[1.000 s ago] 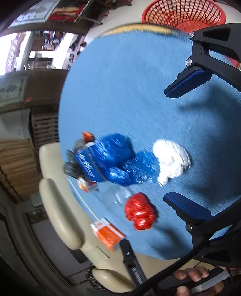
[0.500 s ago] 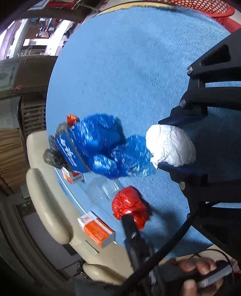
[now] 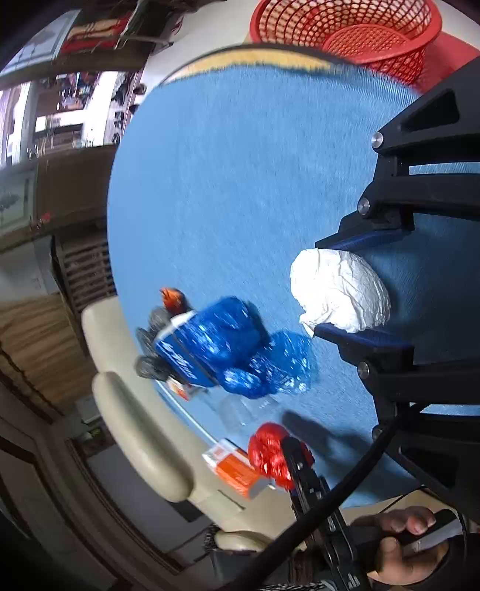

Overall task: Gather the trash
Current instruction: 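Carry both items to the red basket and open both tools to drop them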

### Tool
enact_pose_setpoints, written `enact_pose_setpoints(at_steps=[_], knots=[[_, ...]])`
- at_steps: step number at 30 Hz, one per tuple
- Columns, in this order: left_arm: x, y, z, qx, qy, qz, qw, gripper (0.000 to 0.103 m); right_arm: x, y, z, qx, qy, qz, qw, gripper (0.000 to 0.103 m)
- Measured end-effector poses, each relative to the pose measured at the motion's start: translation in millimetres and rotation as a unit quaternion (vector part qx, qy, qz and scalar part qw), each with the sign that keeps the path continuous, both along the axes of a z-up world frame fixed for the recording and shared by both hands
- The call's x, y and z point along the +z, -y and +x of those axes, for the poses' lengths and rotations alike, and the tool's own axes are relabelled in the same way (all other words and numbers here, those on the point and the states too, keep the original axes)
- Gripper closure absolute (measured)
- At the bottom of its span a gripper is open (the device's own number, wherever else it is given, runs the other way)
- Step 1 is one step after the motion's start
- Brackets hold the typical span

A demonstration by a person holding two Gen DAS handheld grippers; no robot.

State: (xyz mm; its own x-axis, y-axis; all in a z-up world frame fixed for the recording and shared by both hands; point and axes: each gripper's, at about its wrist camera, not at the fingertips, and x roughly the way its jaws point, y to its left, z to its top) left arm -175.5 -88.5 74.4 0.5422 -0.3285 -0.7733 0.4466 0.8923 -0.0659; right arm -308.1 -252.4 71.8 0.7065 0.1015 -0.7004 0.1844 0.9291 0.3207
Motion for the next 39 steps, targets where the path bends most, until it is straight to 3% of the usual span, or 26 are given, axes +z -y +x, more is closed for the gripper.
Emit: enact_pose_setpoints(at_steps=[6, 11, 15, 24, 27, 30, 31, 33, 36, 39], knots=[[26.1, 52.5, -13.5, -0.067, 0.014, -0.018, 0.9975, 0.057, 13.5, 45.4, -28.1, -0.065, 0.025, 0.005, 0.998, 0.063], [35.2, 108.6, -27.2, -0.131, 0.013, -0.026, 0.9910, 0.057, 18.1, 107.5, -62.5, -0.151, 0.030, -0.007, 0.988, 0.063], [37.0, 156.8, -42.8, -0.185, 0.009, -0.030, 0.9822, 0.057, 6.9, 162.1, -88.4, -0.218, 0.008, -0.013, 0.976, 0.063], [33.5, 262.7, -87.2, -0.289, -0.012, -0.034, 0.9565, 0.057, -23.6, 234.6, -120.7, -0.282, -0.037, -0.014, 0.959, 0.062], [28.2, 291.8, -96.5, -0.314, -0.022, -0.026, 0.9487, 0.056, -32.2, 251.3, -130.2, -0.286, -0.042, 0.002, 0.957, 0.055], [21.8, 316.1, -104.9, -0.326, -0.028, -0.015, 0.9449, 0.051, -36.5, 261.4, -135.8, -0.282, -0.048, 0.012, 0.958, 0.030], [18.7, 324.4, -106.6, -0.331, -0.032, -0.011, 0.9429, 0.050, -35.5, 263.1, -138.7, -0.289, -0.048, 0.007, 0.956, 0.030], [14.4, 335.1, -107.4, -0.336, -0.039, -0.004, 0.9409, 0.036, -33.8, 269.4, -146.7, -0.299, -0.042, 0.010, 0.953, 0.030], [13.9, 338.4, -108.9, -0.340, -0.033, 0.000, 0.9398, 0.036, -27.8, 280.7, -163.6, -0.324, -0.022, 0.017, 0.946, 0.030], [16.7, 330.8, -103.9, -0.334, -0.025, 0.002, 0.9421, 0.035, -17.8, 291.6, -183.6, -0.363, 0.001, 0.011, 0.932, 0.023]])
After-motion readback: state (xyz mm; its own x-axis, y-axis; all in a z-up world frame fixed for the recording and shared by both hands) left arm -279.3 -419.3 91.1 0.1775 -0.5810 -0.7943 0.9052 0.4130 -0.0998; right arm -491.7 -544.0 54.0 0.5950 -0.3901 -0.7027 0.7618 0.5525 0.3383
